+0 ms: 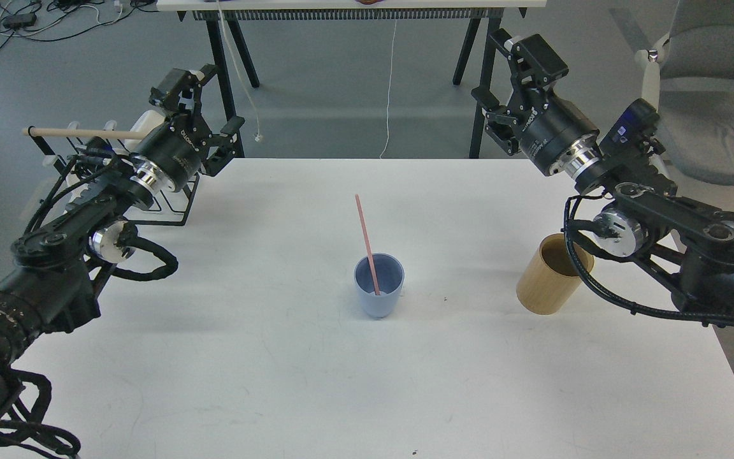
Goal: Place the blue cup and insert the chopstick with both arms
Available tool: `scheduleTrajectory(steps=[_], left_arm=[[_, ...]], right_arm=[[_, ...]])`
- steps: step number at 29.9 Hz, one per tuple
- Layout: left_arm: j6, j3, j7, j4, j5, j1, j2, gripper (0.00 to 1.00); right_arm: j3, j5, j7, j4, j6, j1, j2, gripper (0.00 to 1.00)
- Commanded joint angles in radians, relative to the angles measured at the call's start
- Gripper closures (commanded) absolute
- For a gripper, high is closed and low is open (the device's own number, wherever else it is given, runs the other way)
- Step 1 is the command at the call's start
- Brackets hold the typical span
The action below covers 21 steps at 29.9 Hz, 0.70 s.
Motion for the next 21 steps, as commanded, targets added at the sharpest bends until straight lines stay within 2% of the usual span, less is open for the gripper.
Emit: scheduleTrajectory(steps=[1, 3, 21], left_arm=[[0.000, 0.002, 0.000, 0.000, 0.001, 0.002, 0.012, 0.01], [0.000, 0.002, 0.000, 0.000, 0.001, 0.002, 0.017, 0.01], [0.000, 0.000, 0.000, 0.000, 0.001, 0.011, 0.018, 0.01]], right_arm=[[0.033, 0.028, 0.000, -0.152, 0.257, -0.009, 0.013, 0.02], [0.035, 0.028, 0.000, -0.190, 0.257, -0.012, 0.024, 0.01], [0.064, 0.029, 0.000, -0.210, 0.257, -0.022, 0.042, 0.01]])
